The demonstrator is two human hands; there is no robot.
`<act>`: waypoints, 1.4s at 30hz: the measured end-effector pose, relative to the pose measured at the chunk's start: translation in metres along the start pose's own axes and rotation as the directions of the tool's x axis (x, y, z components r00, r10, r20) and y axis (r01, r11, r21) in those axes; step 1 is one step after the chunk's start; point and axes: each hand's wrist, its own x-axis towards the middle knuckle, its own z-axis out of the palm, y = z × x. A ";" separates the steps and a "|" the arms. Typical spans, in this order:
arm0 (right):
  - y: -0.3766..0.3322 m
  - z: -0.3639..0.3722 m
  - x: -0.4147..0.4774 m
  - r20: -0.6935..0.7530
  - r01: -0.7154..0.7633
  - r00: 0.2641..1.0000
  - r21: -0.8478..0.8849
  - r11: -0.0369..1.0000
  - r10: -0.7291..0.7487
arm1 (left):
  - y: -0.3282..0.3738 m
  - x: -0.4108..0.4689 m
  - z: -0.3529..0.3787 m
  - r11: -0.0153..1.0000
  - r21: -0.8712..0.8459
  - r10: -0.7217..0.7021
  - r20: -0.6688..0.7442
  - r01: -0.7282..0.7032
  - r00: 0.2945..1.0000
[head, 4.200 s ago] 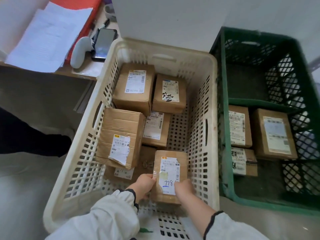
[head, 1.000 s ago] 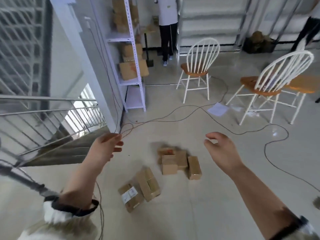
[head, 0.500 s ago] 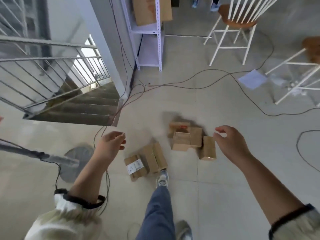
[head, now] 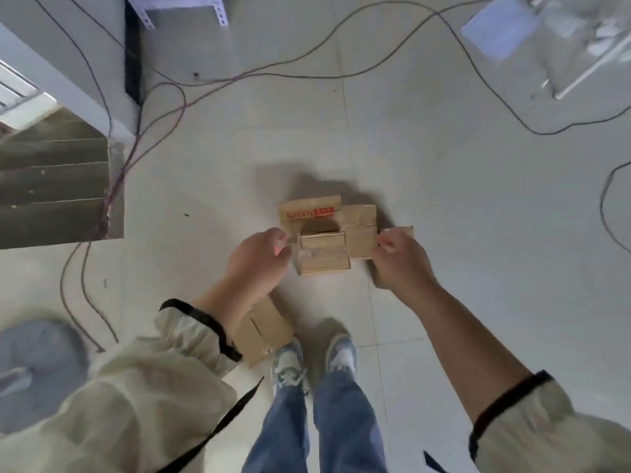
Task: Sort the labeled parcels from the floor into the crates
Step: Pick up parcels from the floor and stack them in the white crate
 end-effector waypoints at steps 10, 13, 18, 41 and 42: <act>0.121 0.131 0.172 0.120 -0.046 0.992 -0.017 0.999 0.047 | -0.069 0.144 0.159 0.991 0.110 0.076 0.027 -0.078 0.997; 0.142 0.161 0.207 0.136 -0.042 0.990 -0.024 0.999 0.045 | -0.087 0.176 0.190 0.992 0.105 0.068 0.025 -0.070 0.997; 0.149 0.192 0.262 0.188 -0.051 0.980 -0.091 0.995 0.068 | -0.110 0.216 0.219 0.989 0.043 0.143 0.053 -0.145 0.988; 0.172 0.242 0.303 -0.073 0.376 0.925 0.295 0.878 -0.372 | -0.172 0.276 0.242 0.811 0.019 0.529 -0.451 -0.584 0.719; 0.182 0.252 0.304 -0.078 0.370 0.928 0.301 0.879 -0.364 | -0.179 0.277 0.251 0.806 0.040 0.548 -0.429 -0.591 0.718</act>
